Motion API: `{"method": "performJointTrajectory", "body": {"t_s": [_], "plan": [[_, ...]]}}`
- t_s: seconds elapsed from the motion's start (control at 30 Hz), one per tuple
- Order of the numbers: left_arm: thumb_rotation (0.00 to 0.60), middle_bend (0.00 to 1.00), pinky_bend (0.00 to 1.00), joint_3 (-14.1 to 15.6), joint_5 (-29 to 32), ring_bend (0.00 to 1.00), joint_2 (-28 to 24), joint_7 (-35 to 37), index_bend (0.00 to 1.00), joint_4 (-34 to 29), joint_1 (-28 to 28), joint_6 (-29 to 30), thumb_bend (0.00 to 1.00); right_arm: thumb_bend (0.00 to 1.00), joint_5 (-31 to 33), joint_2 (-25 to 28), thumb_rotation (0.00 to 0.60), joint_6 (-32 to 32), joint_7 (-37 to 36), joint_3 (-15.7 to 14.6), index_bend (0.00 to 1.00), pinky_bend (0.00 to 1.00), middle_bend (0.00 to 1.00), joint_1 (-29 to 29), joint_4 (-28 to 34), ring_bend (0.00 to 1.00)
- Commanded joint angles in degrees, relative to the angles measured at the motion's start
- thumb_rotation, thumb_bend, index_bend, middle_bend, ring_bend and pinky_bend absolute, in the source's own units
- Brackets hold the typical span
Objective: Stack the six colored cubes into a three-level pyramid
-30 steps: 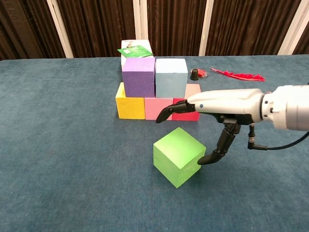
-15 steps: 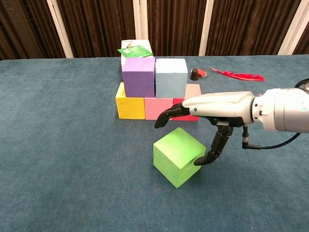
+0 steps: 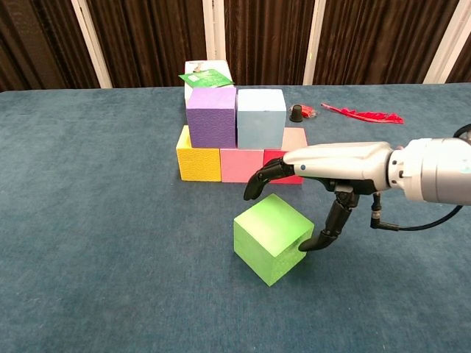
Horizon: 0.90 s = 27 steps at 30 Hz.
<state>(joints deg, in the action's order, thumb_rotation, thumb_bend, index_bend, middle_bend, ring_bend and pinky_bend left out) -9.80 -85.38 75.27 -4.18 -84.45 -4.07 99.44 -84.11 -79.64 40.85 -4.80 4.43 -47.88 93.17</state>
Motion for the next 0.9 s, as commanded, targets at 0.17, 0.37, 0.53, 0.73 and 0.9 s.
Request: {"method": "performJointTrajectory", "body": {"t_s": [0.17, 0.37, 0.53, 0.73, 0.9], "plan": [[0.6, 0.06, 0.0, -0.1, 0.02, 0.0, 0.13, 0.17, 0.13, 0.11, 0.01, -0.06, 0.36, 0.24, -1.49, -0.32, 0.6, 0.74, -1.15, -0.82, 0.32, 0.0, 0.24, -0.17, -0.67, 0.05], [0.6, 0.06, 0.0, -0.31, 0.15, 0.0, 0.11, 0.55, 0.13, -0.03, 0.08, 0.0, 0.36, 0.24, -1.92, -1.0, 0.6, 1.43, -1.36, -1.27, 0.34, 0.0, 0.27, -0.15, -1.44, 0.07], [0.6, 0.06, 0.0, -0.42, 0.36, 0.0, 0.1, 1.07, 0.13, -0.12, 0.1, -0.19, 0.36, 0.24, -2.23, -1.25, 0.6, 2.46, -1.43, -1.29, 0.35, 0.0, 0.31, -0.01, -1.51, 0.11], [0.6, 0.06, 0.0, -0.75, 0.69, 0.0, 0.07, 1.33, 0.13, -0.19, 0.12, -0.23, 0.36, 0.24, -2.67, -0.77, 0.6, 4.42, -1.59, -1.28, 0.37, 0.0, 0.36, 0.59, -0.84, 0.15], [0.6, 0.06, 0.0, -0.62, 0.4, 0.0, -0.22, 1.26, 0.13, 0.0, 0.1, -0.34, 0.36, 0.24, -2.24, 1.02, 0.6, 4.56, -1.07, -1.6, 0.37, 0.0, 0.37, 0.92, 0.88, 0.15]]}}
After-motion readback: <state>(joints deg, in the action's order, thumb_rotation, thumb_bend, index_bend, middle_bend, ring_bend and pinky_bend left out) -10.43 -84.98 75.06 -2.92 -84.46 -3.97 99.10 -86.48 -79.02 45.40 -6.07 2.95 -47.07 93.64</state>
